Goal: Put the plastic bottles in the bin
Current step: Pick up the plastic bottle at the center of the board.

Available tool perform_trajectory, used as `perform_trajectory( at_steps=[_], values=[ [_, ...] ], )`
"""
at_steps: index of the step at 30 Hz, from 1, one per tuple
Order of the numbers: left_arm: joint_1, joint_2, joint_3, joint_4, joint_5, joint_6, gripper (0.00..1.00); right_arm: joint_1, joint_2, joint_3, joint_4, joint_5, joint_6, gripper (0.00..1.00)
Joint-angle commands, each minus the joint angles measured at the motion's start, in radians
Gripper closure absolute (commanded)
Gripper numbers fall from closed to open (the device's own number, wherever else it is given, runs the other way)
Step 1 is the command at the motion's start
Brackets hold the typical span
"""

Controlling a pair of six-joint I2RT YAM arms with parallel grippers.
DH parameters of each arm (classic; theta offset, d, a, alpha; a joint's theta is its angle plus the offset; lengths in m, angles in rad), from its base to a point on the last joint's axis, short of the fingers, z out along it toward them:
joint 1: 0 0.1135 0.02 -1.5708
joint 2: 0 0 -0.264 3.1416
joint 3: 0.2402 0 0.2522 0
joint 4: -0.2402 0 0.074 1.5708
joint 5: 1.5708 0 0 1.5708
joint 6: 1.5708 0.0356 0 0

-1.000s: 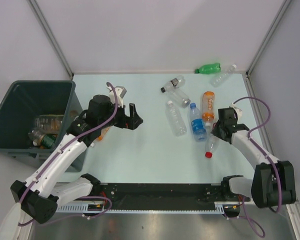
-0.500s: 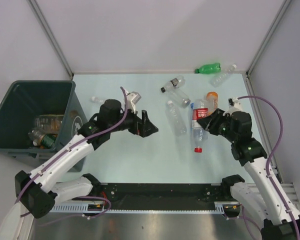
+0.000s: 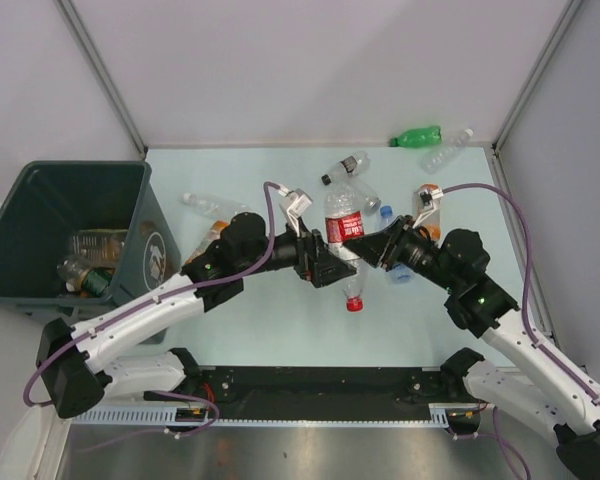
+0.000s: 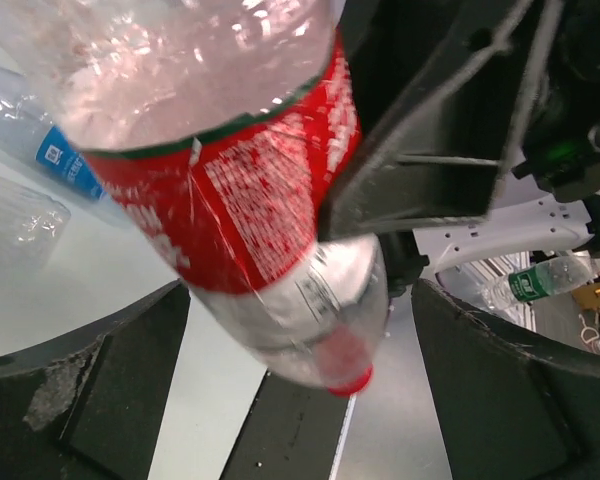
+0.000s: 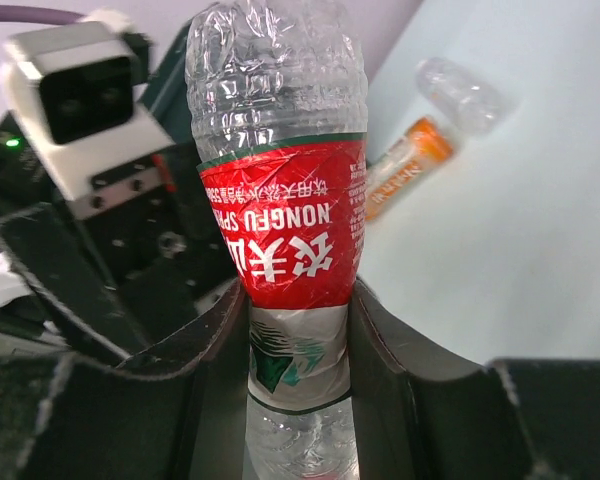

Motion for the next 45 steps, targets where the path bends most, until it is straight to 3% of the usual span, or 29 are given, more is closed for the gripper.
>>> perform_trajectory(
  at_steps=[1,5,6,8,11,12,15,21,28,33,38,45],
  values=[
    [-0.047,0.049,0.045,0.032,-0.062,0.010,0.04,0.057,0.006,0.042,0.163,0.039,0.042,0.65],
    [-0.070,0.075,0.073,-0.005,-0.095,0.023,0.16,0.074,0.001,0.042,0.188,0.054,0.047,0.64],
    [-0.072,0.075,0.076,-0.023,-0.104,0.031,0.25,0.074,0.000,0.042,0.183,0.060,0.046,0.63],
    [-0.078,0.067,0.084,-0.043,-0.145,0.040,0.32,0.075,-0.011,0.042,0.159,0.072,0.041,0.59],
    [-0.078,0.055,0.082,-0.089,-0.220,0.050,0.43,0.075,-0.026,0.042,0.117,0.108,0.029,0.34],
    [-0.078,0.053,0.082,-0.098,-0.243,0.054,0.48,0.077,-0.026,0.042,0.108,0.120,0.014,0.21],
    [-0.078,0.059,0.101,-0.190,-0.348,0.068,0.54,0.075,-0.040,0.044,0.053,0.183,-0.005,0.01],
    [-0.070,0.046,0.166,-0.420,-0.622,0.117,0.58,0.049,-0.080,0.042,-0.160,0.405,-0.002,0.00],
    [0.064,-0.043,0.295,-0.620,-0.825,0.214,0.57,-0.038,-0.083,0.042,-0.411,0.528,-0.016,0.00],
    [0.152,-0.106,0.442,-0.742,-0.998,0.316,0.55,-0.070,-0.105,0.042,-0.495,0.608,-0.049,0.00],
    [0.229,-0.157,0.547,-0.776,-1.205,0.390,0.53,-0.081,-0.117,0.042,-0.515,0.620,-0.063,0.00],
    [0.364,-0.198,0.607,-0.677,-1.405,0.526,0.51,-0.084,-0.115,0.042,-0.521,0.619,-0.066,0.00]
  ],
)
